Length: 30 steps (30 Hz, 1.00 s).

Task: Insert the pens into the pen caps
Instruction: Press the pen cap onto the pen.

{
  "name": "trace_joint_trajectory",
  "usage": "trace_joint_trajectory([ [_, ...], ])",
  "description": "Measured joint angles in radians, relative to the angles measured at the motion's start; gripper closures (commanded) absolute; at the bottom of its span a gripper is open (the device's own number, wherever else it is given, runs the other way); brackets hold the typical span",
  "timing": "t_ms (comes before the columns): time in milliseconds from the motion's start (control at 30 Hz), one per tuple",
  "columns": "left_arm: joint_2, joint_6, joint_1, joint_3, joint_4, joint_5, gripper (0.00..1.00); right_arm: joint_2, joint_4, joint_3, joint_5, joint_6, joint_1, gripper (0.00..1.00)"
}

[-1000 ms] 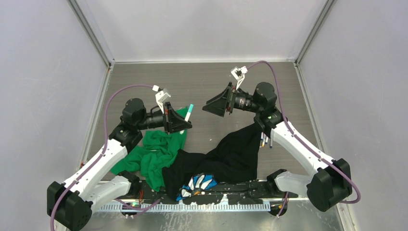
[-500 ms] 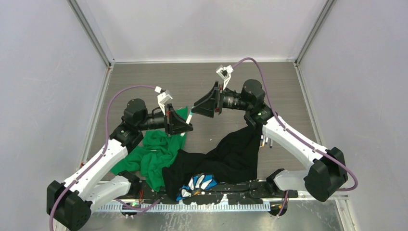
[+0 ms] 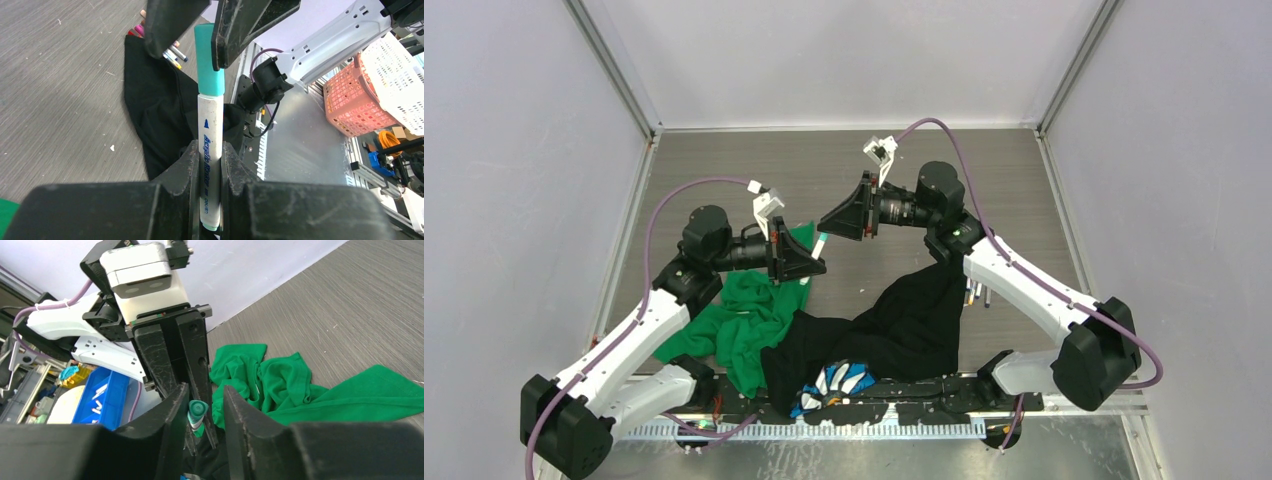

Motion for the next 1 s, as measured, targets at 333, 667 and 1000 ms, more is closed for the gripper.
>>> trace_joint_trajectory([
  [333, 0.006, -0.002, 0.000, 0.000, -0.014, 0.009, 1.00, 0.000, -0.002, 0.000, -0.042, -0.009, 0.002, 0.99],
  [667, 0.006, -0.064, -0.001, 0.000, 0.015, 0.055, 1.00, 0.000, 0.139, -0.049, -0.091, 0.068, -0.003, 0.99],
  [1000, -0.003, -0.111, -0.001, -0.002, 0.046, 0.066, 1.00, -0.011, 0.298, -0.119, -0.070, 0.197, -0.002, 0.99],
])
